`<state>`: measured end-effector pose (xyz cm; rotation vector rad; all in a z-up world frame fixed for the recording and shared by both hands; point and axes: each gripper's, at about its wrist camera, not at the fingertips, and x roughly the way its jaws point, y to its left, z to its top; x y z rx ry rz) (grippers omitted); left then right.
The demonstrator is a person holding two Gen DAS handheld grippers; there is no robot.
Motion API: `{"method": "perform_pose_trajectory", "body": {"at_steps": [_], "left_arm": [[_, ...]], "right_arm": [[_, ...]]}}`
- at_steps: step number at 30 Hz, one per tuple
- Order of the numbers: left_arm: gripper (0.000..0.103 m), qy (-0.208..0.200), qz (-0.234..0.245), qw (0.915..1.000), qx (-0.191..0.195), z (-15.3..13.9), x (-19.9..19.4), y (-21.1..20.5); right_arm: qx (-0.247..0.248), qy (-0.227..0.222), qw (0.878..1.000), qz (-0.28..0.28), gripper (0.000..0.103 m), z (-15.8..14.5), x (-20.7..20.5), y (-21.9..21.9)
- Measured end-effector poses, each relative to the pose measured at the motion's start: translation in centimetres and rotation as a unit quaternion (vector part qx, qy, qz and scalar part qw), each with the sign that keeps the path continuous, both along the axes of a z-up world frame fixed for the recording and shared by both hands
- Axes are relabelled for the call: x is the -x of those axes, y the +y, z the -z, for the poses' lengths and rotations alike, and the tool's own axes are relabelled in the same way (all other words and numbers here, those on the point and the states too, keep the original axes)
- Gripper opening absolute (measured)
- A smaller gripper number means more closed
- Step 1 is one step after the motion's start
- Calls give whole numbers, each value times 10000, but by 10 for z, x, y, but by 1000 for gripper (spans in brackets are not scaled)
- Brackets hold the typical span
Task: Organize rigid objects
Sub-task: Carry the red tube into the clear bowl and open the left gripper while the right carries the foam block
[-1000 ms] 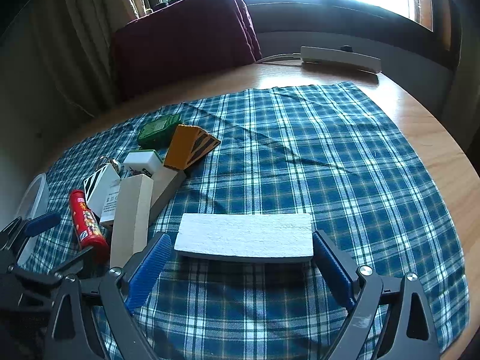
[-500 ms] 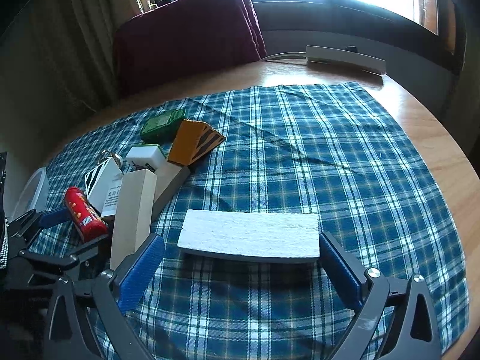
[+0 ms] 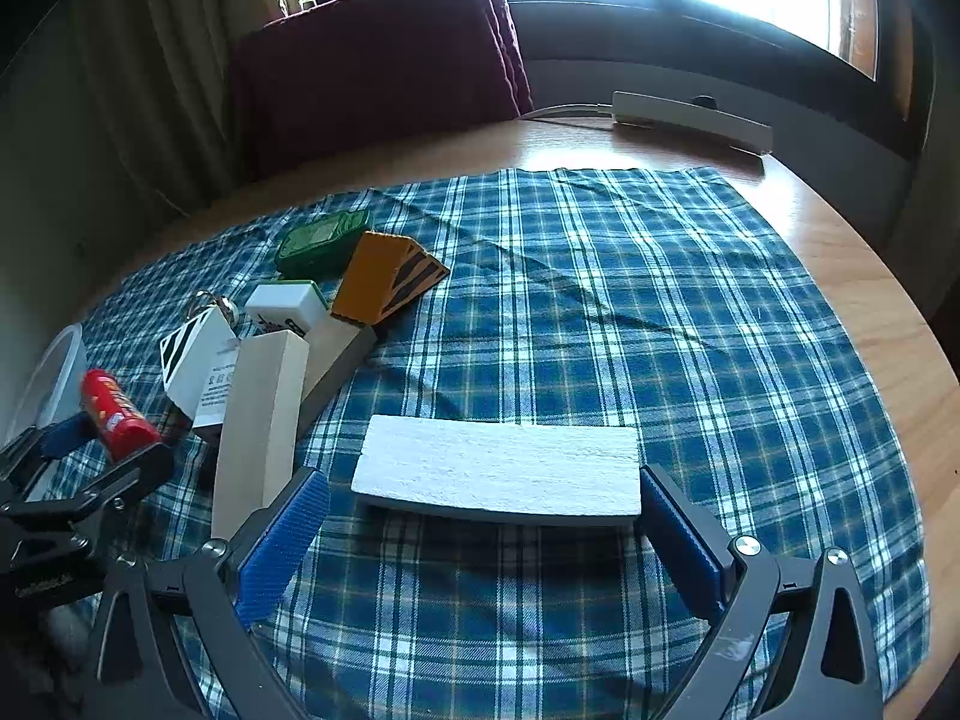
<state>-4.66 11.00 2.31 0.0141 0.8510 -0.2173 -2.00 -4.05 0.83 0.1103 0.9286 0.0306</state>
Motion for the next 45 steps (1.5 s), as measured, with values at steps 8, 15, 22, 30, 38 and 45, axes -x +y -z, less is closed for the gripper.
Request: {"method": "perform_pose_trajectory", "body": {"at_steps": [8,15,22,30,38,45], "left_arm": [[94,-316,-215,9989,-261,-8,16,3],[94,-397,-336,9981,-329,-9,20,0],[94,-424,-502,9976,-232,-12,23,9],[94,-637,-680,9955,-165,-19,31,27],[94,-830,-966,9918,-92,-31,39,57],[94,-1041,-1309,9858,-153,-40,52,88]], "right_arm": [[178,38,9998,-7,102,7,-4,13],[287,-17,9995,114,94,9,-1,12],[233,-39,9997,118,94,9,0,11],[-154,-158,9994,260,94,2,14,-16],[-495,-524,9969,311,94,-23,40,-39],[-679,-687,9953,66,94,-41,55,-34]]}}
